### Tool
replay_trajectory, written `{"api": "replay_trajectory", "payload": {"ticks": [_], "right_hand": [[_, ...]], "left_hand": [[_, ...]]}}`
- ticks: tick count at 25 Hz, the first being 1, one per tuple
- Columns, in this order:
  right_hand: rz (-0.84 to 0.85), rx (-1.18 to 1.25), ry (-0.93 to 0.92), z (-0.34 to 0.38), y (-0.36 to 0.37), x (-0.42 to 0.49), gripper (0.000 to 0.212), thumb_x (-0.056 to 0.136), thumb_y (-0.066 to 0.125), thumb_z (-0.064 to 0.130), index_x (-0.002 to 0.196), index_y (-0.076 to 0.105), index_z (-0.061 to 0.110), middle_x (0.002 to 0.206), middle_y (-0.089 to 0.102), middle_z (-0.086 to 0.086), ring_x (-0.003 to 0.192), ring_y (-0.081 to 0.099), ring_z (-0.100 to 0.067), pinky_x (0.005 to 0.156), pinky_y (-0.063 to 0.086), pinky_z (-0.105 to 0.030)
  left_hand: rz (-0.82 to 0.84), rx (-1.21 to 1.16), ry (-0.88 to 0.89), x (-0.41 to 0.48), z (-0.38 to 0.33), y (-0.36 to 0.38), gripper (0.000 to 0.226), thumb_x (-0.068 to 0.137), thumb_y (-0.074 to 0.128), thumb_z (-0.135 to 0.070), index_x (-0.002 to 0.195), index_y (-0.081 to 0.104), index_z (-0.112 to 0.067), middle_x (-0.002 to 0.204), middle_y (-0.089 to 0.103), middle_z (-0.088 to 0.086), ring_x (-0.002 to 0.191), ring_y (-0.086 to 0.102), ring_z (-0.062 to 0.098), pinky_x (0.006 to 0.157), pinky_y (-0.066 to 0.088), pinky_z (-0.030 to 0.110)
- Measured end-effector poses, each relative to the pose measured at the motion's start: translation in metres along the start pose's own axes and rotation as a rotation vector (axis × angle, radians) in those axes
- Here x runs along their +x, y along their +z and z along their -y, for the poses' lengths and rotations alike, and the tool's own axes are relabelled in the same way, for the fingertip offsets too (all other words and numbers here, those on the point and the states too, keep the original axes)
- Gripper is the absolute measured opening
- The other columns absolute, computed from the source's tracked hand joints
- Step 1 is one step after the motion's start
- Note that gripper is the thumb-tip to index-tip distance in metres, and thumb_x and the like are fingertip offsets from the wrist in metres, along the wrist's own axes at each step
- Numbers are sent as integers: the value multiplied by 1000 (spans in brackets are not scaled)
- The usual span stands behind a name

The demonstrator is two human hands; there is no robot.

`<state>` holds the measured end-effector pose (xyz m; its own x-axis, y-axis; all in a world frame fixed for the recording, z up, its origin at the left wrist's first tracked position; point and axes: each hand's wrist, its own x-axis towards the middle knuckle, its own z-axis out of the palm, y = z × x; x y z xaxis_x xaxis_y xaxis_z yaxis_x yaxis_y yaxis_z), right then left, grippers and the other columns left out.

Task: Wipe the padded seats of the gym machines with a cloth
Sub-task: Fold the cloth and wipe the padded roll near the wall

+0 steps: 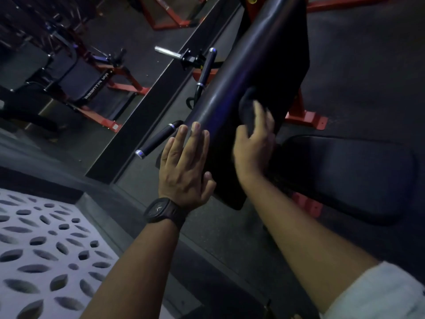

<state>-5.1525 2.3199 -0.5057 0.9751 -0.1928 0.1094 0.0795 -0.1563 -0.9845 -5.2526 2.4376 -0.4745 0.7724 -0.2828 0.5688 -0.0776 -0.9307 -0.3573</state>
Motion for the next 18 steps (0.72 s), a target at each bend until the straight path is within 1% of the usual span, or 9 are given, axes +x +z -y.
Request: {"api": "replay_trajectory", "payload": {"ticks": [3,4,7,8,11,12,14,15,18], "right_hand": [[93,-154,-564,-13,-6,-50,63,79,53,12,140,58,25,151,49,-8,117,53,-32,101,41,-34],[106,-150,-615,-22,-7,-39,63,78,54,12,140,56,26,151,48,-8,118,53,-32,101,42,-36],[28,-38,-134,-10,-3,-31,63,82,58,12,144,53,24,154,44,-9,121,52,-31,100,45,-36],[33,-81,-137,-8,-1,-44,63,84,59,12,144,53,24,154,43,-9,122,51,-31,100,45,-36],[151,-222,-678,-36,-12,-44,61,85,58,16,145,49,25,155,40,-9,121,51,-35,102,41,-36],[116,-216,-568,-47,-11,-19,60,87,58,18,146,49,24,156,40,-9,123,50,-35,103,38,-34],[31,-89,55,-35,-3,0,61,91,56,17,151,45,26,160,35,-7,131,46,-34,105,35,-32],[35,-81,196,-28,-2,-10,64,92,55,17,153,41,29,161,33,-7,133,45,-33,105,36,-34],[174,-186,-313,-44,-12,-53,68,90,57,16,154,37,28,160,34,-10,131,44,-31,100,38,-33]], "left_hand": [[-9,-16,19,-1,3,1,73,88,41,-40,151,41,-2,158,35,18,157,8,25,126,11,42],[-1,-17,19,-1,3,0,74,87,41,-40,151,41,-2,158,35,19,157,5,24,126,10,42],[12,-11,2,0,2,-1,75,87,40,-40,151,40,-2,159,33,18,157,1,22,126,8,41],[8,-11,3,0,2,-1,75,87,40,-40,151,40,-2,159,33,18,157,1,22,126,8,41],[5,-7,18,0,3,-1,74,87,42,-38,151,40,-2,159,34,18,157,0,22,126,8,41],[2,0,17,0,3,0,73,88,41,-37,152,39,-2,159,34,18,157,0,22,127,7,40],[-14,7,12,0,3,1,72,90,38,-38,153,36,-3,159,33,18,157,-1,22,127,6,40],[-16,8,16,0,2,1,72,91,37,-38,153,35,-3,159,32,18,157,-1,22,127,6,40],[-26,3,30,0,3,2,70,92,36,-38,153,35,-3,159,30,17,157,1,23,126,8,41]]}}
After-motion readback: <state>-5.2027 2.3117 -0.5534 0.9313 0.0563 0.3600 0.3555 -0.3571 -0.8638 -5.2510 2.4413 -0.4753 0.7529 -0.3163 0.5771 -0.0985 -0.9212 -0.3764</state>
